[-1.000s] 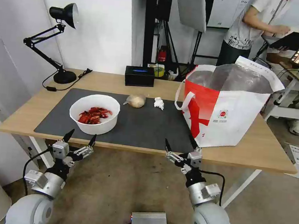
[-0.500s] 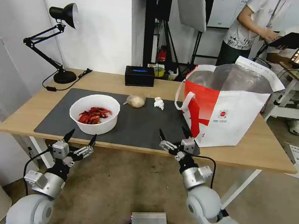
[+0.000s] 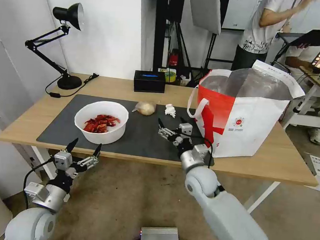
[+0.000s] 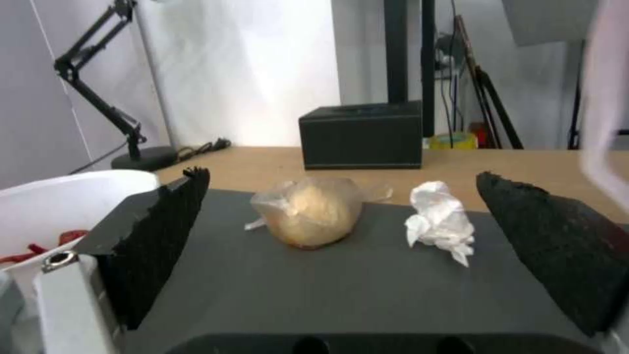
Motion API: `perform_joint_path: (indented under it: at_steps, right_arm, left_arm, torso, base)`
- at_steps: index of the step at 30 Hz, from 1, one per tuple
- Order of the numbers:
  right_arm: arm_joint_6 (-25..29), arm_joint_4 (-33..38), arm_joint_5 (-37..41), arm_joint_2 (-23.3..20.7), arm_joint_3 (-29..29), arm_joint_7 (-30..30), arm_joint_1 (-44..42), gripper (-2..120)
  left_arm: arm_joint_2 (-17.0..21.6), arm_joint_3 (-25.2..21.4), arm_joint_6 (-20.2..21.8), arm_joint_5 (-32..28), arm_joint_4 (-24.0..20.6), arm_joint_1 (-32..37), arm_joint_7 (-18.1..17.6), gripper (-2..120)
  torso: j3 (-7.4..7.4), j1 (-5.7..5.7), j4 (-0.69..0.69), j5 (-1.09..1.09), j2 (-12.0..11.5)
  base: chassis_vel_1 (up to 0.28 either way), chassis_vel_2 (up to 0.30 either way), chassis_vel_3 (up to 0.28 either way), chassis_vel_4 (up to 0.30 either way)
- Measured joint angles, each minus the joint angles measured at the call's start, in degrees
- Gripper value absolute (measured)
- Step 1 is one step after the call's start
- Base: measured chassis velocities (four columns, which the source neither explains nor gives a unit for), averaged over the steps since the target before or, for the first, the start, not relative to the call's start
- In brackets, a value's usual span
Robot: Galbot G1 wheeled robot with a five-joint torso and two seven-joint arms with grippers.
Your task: Pick up the trash from the table and place it into the takeout bag.
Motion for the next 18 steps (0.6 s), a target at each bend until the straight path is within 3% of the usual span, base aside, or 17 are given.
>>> perform_joint_path:
  at_steps: [9,18]
  right_arm:
    - [-3.6,-7.7,1.9,2.6,-4.7,4.0,11.6,100]
    - [-13.1,-16.4,5.2,6.9,-7.2,12.7,20.1,100]
  left_arm:
    - [-0.2,0.2,0.1,0.0,0.6,-0.7,0.0,100]
    - [-0.3,0.2,0.1,-0.2,1.4,-0.8,0.7,100]
  torso:
    - [0.0,0.0,0.01,-0.01,0.0]
    - [0.0,0.0,0.01,-0.01,0.0]
  base:
    - [0.0,0.0,0.0,0.0]
    - [0.0,0.0,0.0,0.0]
